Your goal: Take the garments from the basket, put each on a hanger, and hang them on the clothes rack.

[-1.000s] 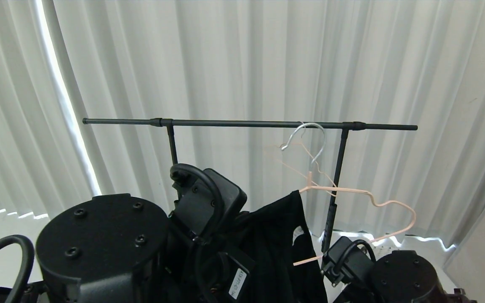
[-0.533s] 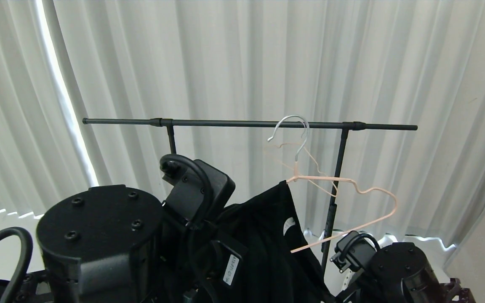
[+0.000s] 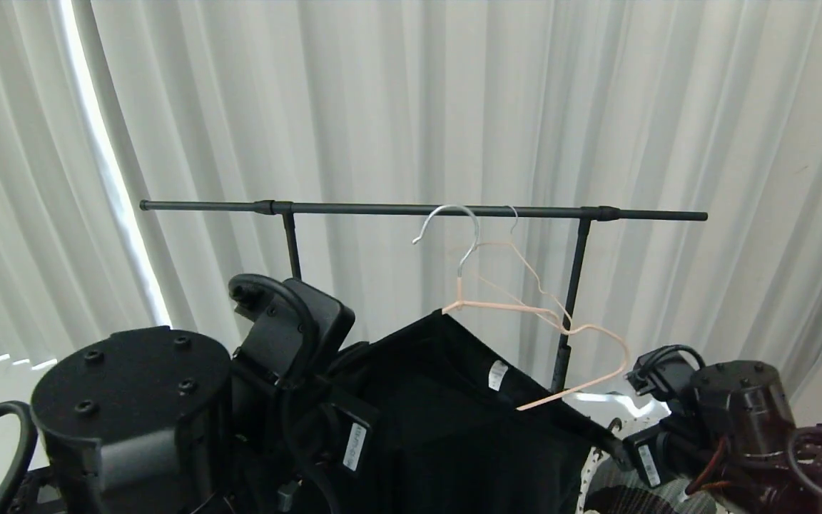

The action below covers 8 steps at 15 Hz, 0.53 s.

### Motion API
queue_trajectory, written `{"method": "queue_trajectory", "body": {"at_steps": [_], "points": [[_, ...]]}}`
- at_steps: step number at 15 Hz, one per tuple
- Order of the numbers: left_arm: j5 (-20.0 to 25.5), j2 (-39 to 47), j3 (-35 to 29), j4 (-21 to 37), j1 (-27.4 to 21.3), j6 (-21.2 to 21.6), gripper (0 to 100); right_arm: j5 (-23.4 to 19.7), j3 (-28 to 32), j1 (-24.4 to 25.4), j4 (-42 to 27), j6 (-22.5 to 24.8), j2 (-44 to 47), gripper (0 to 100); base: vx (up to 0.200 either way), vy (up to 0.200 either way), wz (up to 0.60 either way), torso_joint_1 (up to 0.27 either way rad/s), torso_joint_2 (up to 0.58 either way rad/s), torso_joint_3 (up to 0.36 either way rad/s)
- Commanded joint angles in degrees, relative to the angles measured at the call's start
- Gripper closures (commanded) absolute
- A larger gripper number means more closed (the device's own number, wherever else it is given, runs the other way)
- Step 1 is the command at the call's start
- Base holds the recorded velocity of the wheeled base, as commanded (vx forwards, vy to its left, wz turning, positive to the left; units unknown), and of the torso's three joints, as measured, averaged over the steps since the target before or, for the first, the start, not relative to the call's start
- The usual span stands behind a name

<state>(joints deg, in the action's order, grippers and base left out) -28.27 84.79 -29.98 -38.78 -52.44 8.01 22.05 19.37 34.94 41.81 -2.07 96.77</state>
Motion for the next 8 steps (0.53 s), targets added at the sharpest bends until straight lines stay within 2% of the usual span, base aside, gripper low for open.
{"method": "queue_trajectory", "body": {"at_steps": [1, 8], "points": [[0.1, -2.9, 4.2, -0.1, -0.6, 0.3, 100, -3.0, 2.8, -5.4, 0.7, 0.5, -1.8, 0, 0.000, 0.000, 0.00, 0.000, 0.00, 0.000], [0.3, -5.0, 11.9, -1.2, -1.4, 2.1, 100, -5.9, 5.6, -5.8, 0.5, 1.1, -2.9, 0, 0.000, 0.000, 0.00, 0.000, 0.00, 0.000]]}}
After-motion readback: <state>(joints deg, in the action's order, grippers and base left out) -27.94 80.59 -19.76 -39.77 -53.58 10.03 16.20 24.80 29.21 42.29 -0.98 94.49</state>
